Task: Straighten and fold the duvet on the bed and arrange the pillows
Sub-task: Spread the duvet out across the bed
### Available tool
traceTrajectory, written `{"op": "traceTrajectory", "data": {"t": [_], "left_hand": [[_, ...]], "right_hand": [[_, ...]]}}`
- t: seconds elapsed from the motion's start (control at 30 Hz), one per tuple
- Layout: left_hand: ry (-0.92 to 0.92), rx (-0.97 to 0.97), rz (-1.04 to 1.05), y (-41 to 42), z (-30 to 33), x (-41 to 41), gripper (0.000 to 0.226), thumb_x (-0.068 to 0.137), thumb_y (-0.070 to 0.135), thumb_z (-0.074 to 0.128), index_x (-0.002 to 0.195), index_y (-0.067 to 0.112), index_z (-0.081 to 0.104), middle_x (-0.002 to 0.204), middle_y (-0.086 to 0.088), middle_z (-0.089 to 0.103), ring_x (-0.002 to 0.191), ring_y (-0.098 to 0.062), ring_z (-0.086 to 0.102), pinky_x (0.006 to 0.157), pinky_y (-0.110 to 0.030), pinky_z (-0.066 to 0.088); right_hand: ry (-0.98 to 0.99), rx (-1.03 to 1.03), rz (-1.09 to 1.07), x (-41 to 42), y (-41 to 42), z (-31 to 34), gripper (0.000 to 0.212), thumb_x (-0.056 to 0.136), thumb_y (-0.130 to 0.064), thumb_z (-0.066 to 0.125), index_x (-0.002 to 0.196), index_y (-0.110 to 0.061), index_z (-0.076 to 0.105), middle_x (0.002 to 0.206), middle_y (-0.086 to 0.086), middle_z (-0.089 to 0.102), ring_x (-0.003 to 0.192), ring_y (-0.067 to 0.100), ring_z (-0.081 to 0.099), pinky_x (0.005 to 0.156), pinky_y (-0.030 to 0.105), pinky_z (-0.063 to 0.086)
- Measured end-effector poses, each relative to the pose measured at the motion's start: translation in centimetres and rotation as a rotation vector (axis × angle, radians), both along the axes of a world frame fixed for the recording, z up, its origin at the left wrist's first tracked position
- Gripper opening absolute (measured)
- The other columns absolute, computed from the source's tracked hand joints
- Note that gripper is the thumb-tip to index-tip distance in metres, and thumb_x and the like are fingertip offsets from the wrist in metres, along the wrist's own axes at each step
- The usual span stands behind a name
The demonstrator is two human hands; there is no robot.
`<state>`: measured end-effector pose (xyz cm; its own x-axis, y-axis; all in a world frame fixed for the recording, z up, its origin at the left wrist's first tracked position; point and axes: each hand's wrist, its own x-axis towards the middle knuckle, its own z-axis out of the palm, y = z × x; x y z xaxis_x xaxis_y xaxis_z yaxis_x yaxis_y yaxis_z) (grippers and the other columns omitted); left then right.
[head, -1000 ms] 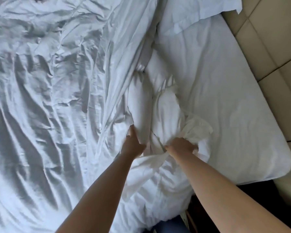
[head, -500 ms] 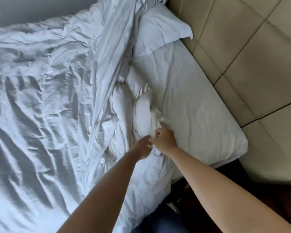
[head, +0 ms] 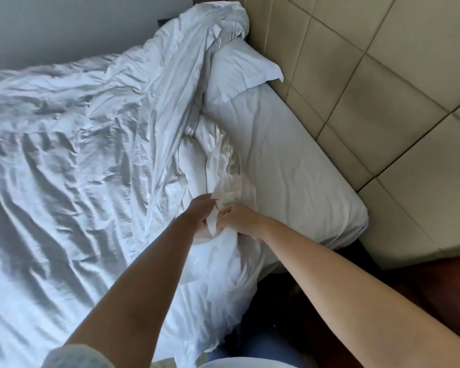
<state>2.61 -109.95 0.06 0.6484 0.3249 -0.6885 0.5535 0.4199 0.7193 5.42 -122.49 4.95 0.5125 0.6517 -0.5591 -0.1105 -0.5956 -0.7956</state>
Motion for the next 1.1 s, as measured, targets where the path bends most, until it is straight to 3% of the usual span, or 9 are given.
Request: {"op": "traceTrajectory", "data": {"t": [0.13,0.23,0.4,0.53,0.6,0.7,0.93,1.03,1.1], "left_hand": [[-0.034,0.013,-0.117,-1.0,0.8,-0.7,0.026,0.082,-0.014,0.049,0.072,0.005,0.061,0.053,-0.01,0.055,0.042,-0.017,0.056,0.042,-0.021,0.044],[-0.055,-0.026,-0.138,-1.4,0.5,-1.4,0.013,0.083,-0.006,0.062,0.09,0.002,0.068,0.064,-0.013,0.065,0.056,-0.022,0.063,0.053,-0.025,0.051],[-0.051,-0.013,-0.229,-1.0,0.0,-2.6,0.019,0.084,-0.004,0.059,0.098,0.004,0.069,0.081,-0.017,0.067,0.069,-0.025,0.064,0.067,-0.032,0.053],[-0.044,-0.065,-0.355,-0.4,-0.3,-3.7,0.029,0.082,0.004,0.065,0.112,0.004,0.067,0.109,-0.023,0.067,0.098,-0.032,0.065,0.093,-0.044,0.052],[-0.016,-0.072,-0.412,-0.2,0.0,-4.0,0.036,0.075,0.007,0.068,0.111,0.007,0.067,0.112,-0.021,0.066,0.102,-0.032,0.063,0.099,-0.046,0.047],[-0.011,-0.147,-0.434,1.2,0.2,-4.6,0.04,0.076,0.005,0.067,0.116,0.007,0.066,0.11,-0.019,0.065,0.102,-0.03,0.061,0.095,-0.044,0.047],[0.355,0.35,-0.08,1.9,-3.5,-9.0,0.027,0.086,0.009,0.061,0.108,-0.006,0.063,0.081,-0.012,0.057,0.059,-0.019,0.051,0.053,-0.025,0.041],[0.435,0.141,-0.089,-1.6,-3.8,-11.7,0.013,0.09,0.009,0.056,0.079,0.001,0.057,0.047,-0.005,0.056,0.039,-0.016,0.053,0.036,-0.019,0.039],[0.433,0.003,-0.055,-3.7,-4.9,-12.2,0.014,0.088,0.007,0.055,0.075,0.006,0.052,0.061,-0.006,0.059,0.051,-0.018,0.055,0.05,-0.024,0.048]], "right_hand": [[0.002,0.172,-0.477,-0.4,-0.4,-0.5,0.017,0.083,-0.014,0.061,0.07,-0.014,0.05,0.059,-0.002,0.051,0.06,0.016,0.052,0.067,0.042,0.053],[0.057,0.064,-0.899,-0.3,0.1,-2.4,0.032,0.084,-0.029,0.062,0.107,-0.015,0.045,0.093,0.006,0.057,0.085,0.025,0.06,0.083,0.044,0.055],[0.071,-0.227,-0.658,-0.3,1.1,-2.3,0.087,0.07,-0.067,0.065,0.136,-0.014,0.046,0.134,0.009,0.053,0.115,0.03,0.056,0.092,0.034,0.048],[0.244,-0.36,-0.563,3.6,2.3,-8.0,0.149,0.007,-0.076,0.077,0.139,-0.017,0.042,0.138,0.009,0.048,0.116,0.032,0.055,0.102,0.046,0.042],[0.269,-0.353,-0.545,3.6,2.6,-7.7,0.124,0.024,-0.062,0.085,0.13,-0.011,0.048,0.123,0.011,0.059,0.103,0.03,0.061,0.095,0.041,0.048],[0.089,-0.28,-0.525,0.4,2.5,-1.2,0.037,0.079,-0.016,0.063,0.112,-0.001,0.058,0.1,0.011,0.064,0.09,0.026,0.064,0.085,0.032,0.053],[-0.301,-0.4,-0.353,0.6,1.1,-0.8,0.048,0.086,-0.01,0.055,0.133,-0.004,0.045,0.13,0.014,0.054,0.118,0.031,0.054,0.094,0.03,0.045],[-0.292,-0.482,-0.187,0.1,-0.5,-1.4,0.044,0.087,-0.011,0.055,0.13,-0.001,0.046,0.129,0.015,0.055,0.117,0.031,0.055,0.091,0.029,0.046],[-0.299,-0.511,-0.165,-0.2,-1.8,-2.1,0.045,0.088,-0.013,0.054,0.13,-0.001,0.044,0.13,0.016,0.054,0.117,0.032,0.055,0.091,0.031,0.046]]}}
